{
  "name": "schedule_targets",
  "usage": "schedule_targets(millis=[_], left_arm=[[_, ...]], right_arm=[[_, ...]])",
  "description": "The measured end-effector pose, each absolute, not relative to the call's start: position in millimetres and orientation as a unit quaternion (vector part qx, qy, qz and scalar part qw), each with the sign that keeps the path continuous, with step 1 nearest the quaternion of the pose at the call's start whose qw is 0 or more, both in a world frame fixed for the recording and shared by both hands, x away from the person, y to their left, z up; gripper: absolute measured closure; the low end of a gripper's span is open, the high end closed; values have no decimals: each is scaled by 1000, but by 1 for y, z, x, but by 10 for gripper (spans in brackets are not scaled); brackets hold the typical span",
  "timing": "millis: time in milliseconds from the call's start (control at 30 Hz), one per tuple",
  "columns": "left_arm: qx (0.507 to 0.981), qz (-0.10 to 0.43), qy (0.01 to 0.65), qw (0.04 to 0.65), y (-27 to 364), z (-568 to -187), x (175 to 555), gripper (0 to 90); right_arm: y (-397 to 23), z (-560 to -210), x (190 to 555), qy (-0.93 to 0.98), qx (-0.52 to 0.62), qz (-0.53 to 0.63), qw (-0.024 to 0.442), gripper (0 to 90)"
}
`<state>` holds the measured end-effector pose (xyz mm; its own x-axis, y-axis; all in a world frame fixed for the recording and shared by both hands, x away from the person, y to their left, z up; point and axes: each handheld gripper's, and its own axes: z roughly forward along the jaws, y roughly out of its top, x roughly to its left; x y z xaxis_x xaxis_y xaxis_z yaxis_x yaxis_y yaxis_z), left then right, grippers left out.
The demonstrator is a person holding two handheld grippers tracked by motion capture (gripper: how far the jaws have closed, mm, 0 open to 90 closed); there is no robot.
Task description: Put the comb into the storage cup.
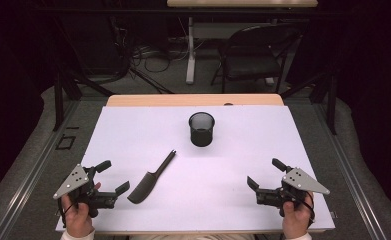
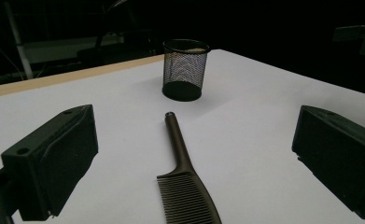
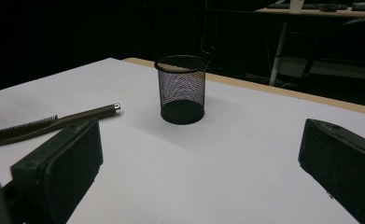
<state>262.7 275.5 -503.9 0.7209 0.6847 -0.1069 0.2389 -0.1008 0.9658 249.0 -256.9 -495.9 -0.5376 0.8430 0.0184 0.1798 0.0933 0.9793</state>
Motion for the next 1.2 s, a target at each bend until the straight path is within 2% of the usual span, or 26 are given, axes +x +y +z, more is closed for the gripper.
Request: schedule_targets(millis=[367, 633, 867, 1000, 1200], left_arm=[[709, 190, 344, 585, 272, -503, 263, 4], [723, 196, 340, 569, 265, -504, 263, 4], [729, 181, 348, 561, 262, -506, 267, 6], [735, 193, 334, 557, 258, -499, 266, 22], [742, 184, 339, 548, 256, -494, 271, 36]], right_arm=[[-255, -499, 252, 684, 377, 551, 294, 0], [-252, -500, 252, 687, 377, 547, 294, 0], [-250, -501, 254, 692, 375, 544, 292, 0], [-249, -502, 253, 698, 370, 538, 292, 0], [-249, -503, 252, 698, 372, 539, 290, 0]])
